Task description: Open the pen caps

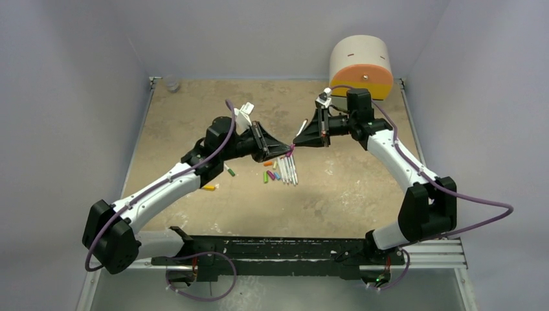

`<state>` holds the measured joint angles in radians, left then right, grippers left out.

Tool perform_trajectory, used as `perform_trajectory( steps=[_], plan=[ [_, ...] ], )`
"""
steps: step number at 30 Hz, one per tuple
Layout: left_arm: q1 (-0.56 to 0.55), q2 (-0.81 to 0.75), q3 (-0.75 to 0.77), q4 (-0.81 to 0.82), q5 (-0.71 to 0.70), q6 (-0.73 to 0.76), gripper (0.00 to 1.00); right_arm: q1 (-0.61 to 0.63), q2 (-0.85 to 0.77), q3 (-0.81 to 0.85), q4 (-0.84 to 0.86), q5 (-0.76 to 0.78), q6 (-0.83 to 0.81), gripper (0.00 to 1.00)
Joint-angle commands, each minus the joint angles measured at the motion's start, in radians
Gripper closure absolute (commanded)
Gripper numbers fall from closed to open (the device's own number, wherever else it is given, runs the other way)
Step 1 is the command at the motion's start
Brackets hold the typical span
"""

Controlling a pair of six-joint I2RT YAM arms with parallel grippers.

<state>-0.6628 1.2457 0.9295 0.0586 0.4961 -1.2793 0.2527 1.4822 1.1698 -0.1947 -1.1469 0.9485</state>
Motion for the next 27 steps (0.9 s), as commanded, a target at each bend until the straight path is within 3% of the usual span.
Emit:
perform_trajectory(
  steps=[1,10,16,27],
  plan=[
    [-0.03,-0.103,-0.03,-0.065,0.144,0.009,1.0,-0.121,-0.021,0.017,0.063,0.144,-0.058,1.0],
    [-0.036,-0.113,-0.043,-0.032,0.132,-0.004,1.0,-0.123,-0.017,0.041,0.047,0.166,-0.085,0.94],
    [-0.038,-0.101,-0.034,-0.042,0.08,0.02,1.0,-0.121,-0.031,0.038,0.003,0.165,-0.114,0.58],
    [-0.038,-0.027,0.004,-0.012,-0.049,0.045,1.0,-0.087,-0.129,-0.046,0.053,0.155,-0.025,0.5]
  ],
)
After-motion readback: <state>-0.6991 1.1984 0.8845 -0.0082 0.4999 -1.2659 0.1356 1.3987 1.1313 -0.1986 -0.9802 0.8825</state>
